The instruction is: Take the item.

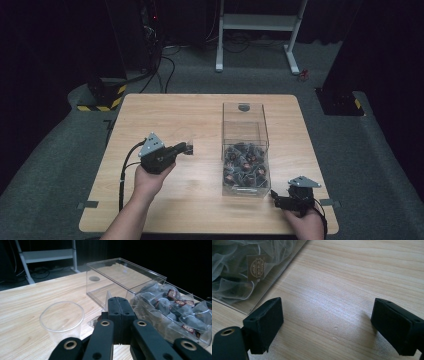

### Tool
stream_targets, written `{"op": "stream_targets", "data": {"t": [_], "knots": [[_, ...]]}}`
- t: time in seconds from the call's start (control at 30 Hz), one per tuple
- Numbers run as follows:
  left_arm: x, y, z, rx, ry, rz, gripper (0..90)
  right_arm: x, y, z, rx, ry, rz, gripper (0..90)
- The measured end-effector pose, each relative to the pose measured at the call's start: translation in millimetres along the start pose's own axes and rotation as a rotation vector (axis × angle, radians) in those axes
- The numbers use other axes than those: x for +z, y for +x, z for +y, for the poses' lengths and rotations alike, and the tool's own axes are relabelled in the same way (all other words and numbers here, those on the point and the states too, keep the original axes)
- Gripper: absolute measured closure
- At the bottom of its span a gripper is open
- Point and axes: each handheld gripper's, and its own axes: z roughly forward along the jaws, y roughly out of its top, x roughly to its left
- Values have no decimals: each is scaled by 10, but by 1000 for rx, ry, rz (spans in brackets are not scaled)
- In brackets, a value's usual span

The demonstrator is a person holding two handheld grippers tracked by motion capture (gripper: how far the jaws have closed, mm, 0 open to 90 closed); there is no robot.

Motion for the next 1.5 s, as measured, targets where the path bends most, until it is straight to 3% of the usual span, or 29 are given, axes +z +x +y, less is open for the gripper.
{"op": "stream_targets", "data": {"t": [0.63,1.07,1.2,1.5], "knots": [[7,181,14,-18,-7,46,900,-1,1,0,2,1,0,106],[120,299,57,-12,28,80,900,-1,2,1,3,1,1,107],[146,327,73,-28,28,81,900,-1,1,0,2,1,0,107],[205,383,149,-24,28,95,900,-1,2,1,3,1,1,107]]}}
